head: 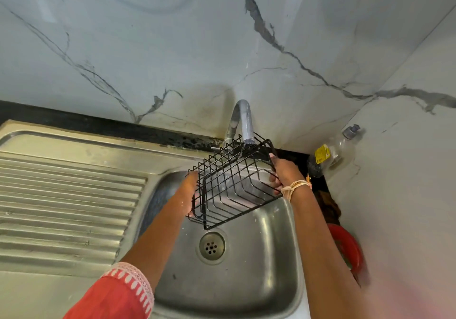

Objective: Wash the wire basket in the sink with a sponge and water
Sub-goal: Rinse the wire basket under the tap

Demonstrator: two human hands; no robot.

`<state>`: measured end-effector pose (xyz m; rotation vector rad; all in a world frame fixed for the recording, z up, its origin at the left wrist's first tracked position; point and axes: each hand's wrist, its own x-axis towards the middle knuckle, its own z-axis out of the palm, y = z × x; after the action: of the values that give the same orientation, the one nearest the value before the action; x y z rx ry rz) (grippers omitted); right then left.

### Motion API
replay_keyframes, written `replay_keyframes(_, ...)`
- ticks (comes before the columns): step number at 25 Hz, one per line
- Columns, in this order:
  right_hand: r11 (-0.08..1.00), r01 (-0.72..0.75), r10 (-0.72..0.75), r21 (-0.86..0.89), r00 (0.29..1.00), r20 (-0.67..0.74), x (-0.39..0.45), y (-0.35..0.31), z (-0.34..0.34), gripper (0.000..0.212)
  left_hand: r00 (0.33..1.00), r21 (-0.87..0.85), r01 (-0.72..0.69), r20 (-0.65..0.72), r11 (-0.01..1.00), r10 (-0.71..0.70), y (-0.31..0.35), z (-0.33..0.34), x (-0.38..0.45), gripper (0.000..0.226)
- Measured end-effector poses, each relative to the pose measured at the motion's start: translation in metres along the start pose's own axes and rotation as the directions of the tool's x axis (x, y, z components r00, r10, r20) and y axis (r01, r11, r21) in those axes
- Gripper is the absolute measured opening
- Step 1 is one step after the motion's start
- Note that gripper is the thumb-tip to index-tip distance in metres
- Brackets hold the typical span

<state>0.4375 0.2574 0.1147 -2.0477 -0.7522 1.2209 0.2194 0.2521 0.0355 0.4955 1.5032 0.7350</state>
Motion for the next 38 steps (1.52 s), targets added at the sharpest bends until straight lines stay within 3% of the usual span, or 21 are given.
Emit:
replay_keyframes(4, 0.987, -0.044, 0.032, 0.156, 0.996, 0.083, -0.011, 0.000, 0.004, 0.028, 0.956, 0.327, -0.198, -0.142, 0.924, 0.256, -0.008, 0.020, 0.001, 0.066)
replay_keyframes(7, 0.978, -0.054, 0.026, 0.202, 0.990, 0.138, -0.014, -0.002, 0.018, 0.038, 0.967, 0.397, -0.246, 0.037, 0.884, 0.253, -0.002, 0.039, -0.003, 0.070)
replay_keyframes(9, 0.976, -0.067, 0.034, 0.209, 0.987, 0.156, -0.019, -0.002, 0.033, 0.044, 0.929, 0.294, -0.359, 0.200, 0.886, 0.310, 0.016, 0.055, -0.022, 0.065)
replay_keyframes(12, 0.968, -0.074, 0.038, 0.238, 0.987, 0.153, -0.027, 0.003, 0.053, 0.046, 0.876, 0.239, -0.460, 0.281, 0.855, 0.393, 0.035, 0.062, -0.034, 0.059)
replay_keyframes(17, 0.970, 0.033, -0.043, 0.241, 0.999, 0.033, -0.024, 0.018, 0.069, 0.045, 0.727, 0.558, -0.664, 0.328, 0.498, 0.603, 0.021, 0.049, -0.042, 0.051)
replay_keyframes(19, 0.983, 0.091, -0.095, 0.162, 0.995, 0.020, -0.024, 0.020, 0.072, 0.043, 0.732, 0.636, -0.643, 0.348, 0.425, 0.586, 0.022, 0.050, -0.032, 0.054)
replay_keyframes(24, 0.990, 0.132, -0.136, 0.045, 0.987, 0.087, -0.031, 0.019, 0.066, 0.046, 0.786, 0.677, -0.592, 0.366, 0.437, 0.498, 0.048, 0.057, -0.001, 0.044)
replay_keyframes(26, 0.991, 0.131, -0.131, 0.006, 0.986, 0.100, -0.032, 0.016, 0.055, 0.047, 0.771, 0.550, -0.634, 0.394, 0.544, 0.500, 0.050, 0.060, 0.005, 0.040)
replay_keyframes(28, 0.981, 0.171, -0.157, -0.086, 0.976, 0.149, -0.033, 0.012, 0.045, 0.049, 0.774, 0.436, -0.633, 0.321, 0.640, 0.546, 0.049, 0.060, 0.009, 0.038)
replay_keyframes(32, 0.918, 0.273, -0.221, -0.288, 0.954, 0.201, -0.028, 0.006, 0.029, 0.054, 0.761, 0.659, -0.557, 0.161, 0.506, 0.628, 0.044, 0.064, 0.001, 0.051)
replay_keyframes(35, 0.830, 0.439, -0.355, -0.344, 0.892, 0.281, -0.020, 0.003, 0.020, 0.060, 0.725, 0.713, -0.538, 0.120, 0.449, 0.678, 0.051, 0.060, 0.001, 0.049)
replay_keyframes(37, 0.735, 0.550, -0.438, -0.397, 0.831, 0.343, -0.017, 0.002, 0.016, 0.063, 0.760, 0.697, -0.570, 0.245, 0.435, 0.602, 0.065, 0.052, 0.005, 0.045)
replay_keyframes(38, 0.715, 0.573, -0.455, -0.400, 0.817, 0.355, -0.014, 0.003, 0.015, 0.065, 0.778, 0.596, -0.613, 0.338, 0.519, 0.530, 0.072, 0.048, 0.006, 0.039)
